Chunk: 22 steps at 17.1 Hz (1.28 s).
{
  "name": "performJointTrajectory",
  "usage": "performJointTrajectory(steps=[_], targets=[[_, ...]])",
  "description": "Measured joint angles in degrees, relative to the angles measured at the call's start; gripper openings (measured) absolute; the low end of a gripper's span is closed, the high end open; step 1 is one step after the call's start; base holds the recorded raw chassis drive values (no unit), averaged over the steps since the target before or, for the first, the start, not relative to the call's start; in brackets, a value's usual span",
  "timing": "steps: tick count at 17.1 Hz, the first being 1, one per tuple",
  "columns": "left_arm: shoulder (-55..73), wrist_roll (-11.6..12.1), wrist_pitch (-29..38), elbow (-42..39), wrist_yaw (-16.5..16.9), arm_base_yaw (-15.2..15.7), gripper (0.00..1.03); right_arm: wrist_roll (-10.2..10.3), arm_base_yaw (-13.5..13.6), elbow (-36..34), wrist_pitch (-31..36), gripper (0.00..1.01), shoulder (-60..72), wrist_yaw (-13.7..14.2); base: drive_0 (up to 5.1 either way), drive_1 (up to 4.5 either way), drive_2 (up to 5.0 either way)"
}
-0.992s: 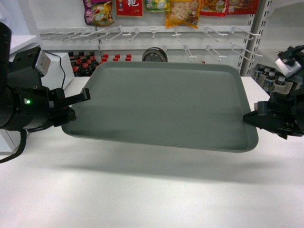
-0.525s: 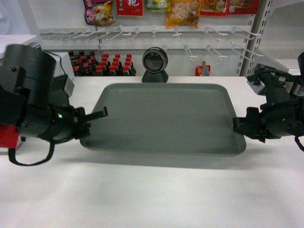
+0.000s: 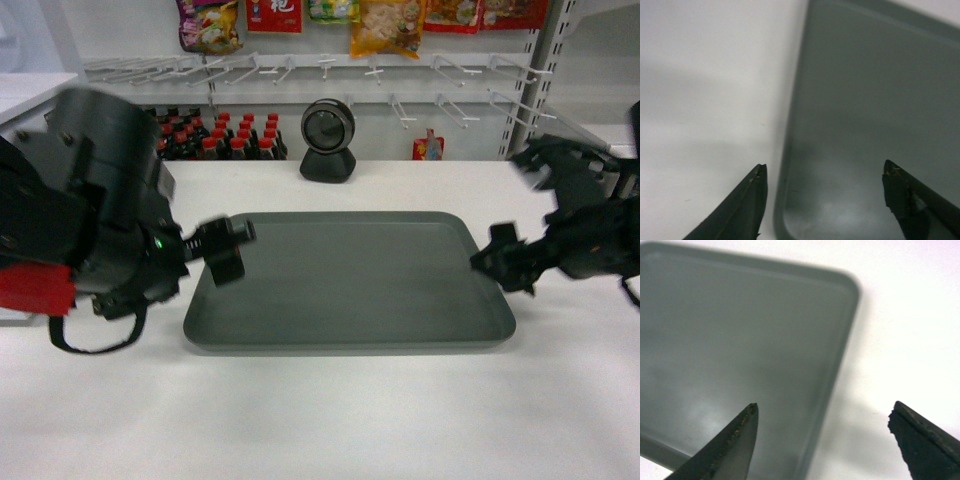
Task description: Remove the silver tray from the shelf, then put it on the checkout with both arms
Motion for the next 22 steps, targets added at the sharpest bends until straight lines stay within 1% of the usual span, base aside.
performJointTrajectory(steps=[1, 2, 3, 4, 5, 6, 7, 8, 9, 10, 12, 14, 15, 16, 17, 19, 22], targets=[[-5.0, 0.6, 8.4, -2.6, -4.0, 0.9, 0.73, 0.7, -1.4, -0.9, 0.2, 0.86, -4.9, 0.0, 0.0, 0.0, 0.0], [-8.2, 5.2, 22.4, -6.6, -3.8, 2.1, 0.64, 2.6, -1.7, -3.3, 15.6, 0.82, -6.1, 6.4, 0.0, 0.0, 0.0], [-12.4, 13.0, 37.4, -14.6, -3.7, 3.3, 0.51, 5.0, -1.6, -10.0, 31.6, 0.7, -8.3, 15.7, 0.0, 0.0, 0.0], [-14.2, 18.6, 45.9, -21.3, -3.1, 4.0, 0.4, 5.8, -0.9, -17.9, 40.5, 0.59, -9.6, 19.5, 0.0, 0.0, 0.0], [-15.6, 22.2, 51.4, -27.4, -2.2, 4.8, 0.28, 6.4, -1.3, -25.6, 47.6, 0.46, -10.9, 19.1, 0.0, 0.0, 0.0], [-18.9, 24.5, 53.5, -31.9, -1.4, 5.6, 0.15, 6.7, -1.9, -30.4, 52.0, 0.33, -14.5, 19.5, 0.0, 0.0, 0.0], [-22.7, 25.3, 54.6, -34.6, -0.8, 6.1, 0.04, 6.9, -2.2, -33.2, 50.2, 0.22, -20.3, 19.7, 0.0, 0.0, 0.0], [-26.8, 25.9, 54.8, -37.6, 0.0, 6.7, 0.02, 7.0, -2.2, -36.7, 51.4, 0.09, -25.9, 19.8, 0.0, 0.0, 0.0], [-27.7, 26.1, 54.7, -38.5, 0.1, 6.8, 0.01, 7.1, -2.1, -37.7, 51.5, 0.05, -27.1, 19.8, 0.0, 0.0, 0.0], [-29.6, 26.3, 54.3, -40.9, 0.6, 7.1, 0.01, 7.1, -2.1, -40.2, 51.6, 0.01, -29.5, 19.7, 0.0, 0.0, 0.0], [-34.5, 26.3, 52.6, -45.9, 1.4, 8.2, 0.01, 7.2, -2.1, -46.6, 50.1, 0.02, -33.3, 19.7, 0.0, 0.0, 0.0], [-39.9, 26.3, 51.1, -48.8, 2.2, 8.9, 0.01, 7.2, -2.1, -50.2, 49.6, 0.02, -38.8, 19.7, 0.0, 0.0, 0.0], [-42.4, 26.4, 50.0, -50.1, 5.1, 10.8, 0.01, 7.2, -2.1, -51.5, 49.1, 0.02, -41.4, 19.7, 0.0, 0.0, 0.0], [-45.0, 26.4, 48.5, -51.5, 5.4, 12.2, 0.01, 7.2, -2.1, -53.3, 48.1, 0.02, -44.2, 19.7, 0.0, 0.0, 0.0], [-47.5, 26.4, 47.0, -52.8, 5.3, 12.7, 0.01, 7.2, -2.1, -55.0, 46.5, 0.02, -46.4, 19.7, 0.0, 0.0, 0.0], [-53.6, 26.4, 43.2, -55.0, 5.6, 12.4, 0.01, 7.2, -2.1, -57.9, 43.3, 0.02, -52.3, 19.7, 0.0, 0.0, 0.0], [-60.8, 26.4, 38.0, -57.0, 5.6, 12.4, 0.01, 7.2, -2.1, -60.2, 38.8, 0.02, -59.5, 19.7, 0.0, 0.0, 0.0]])
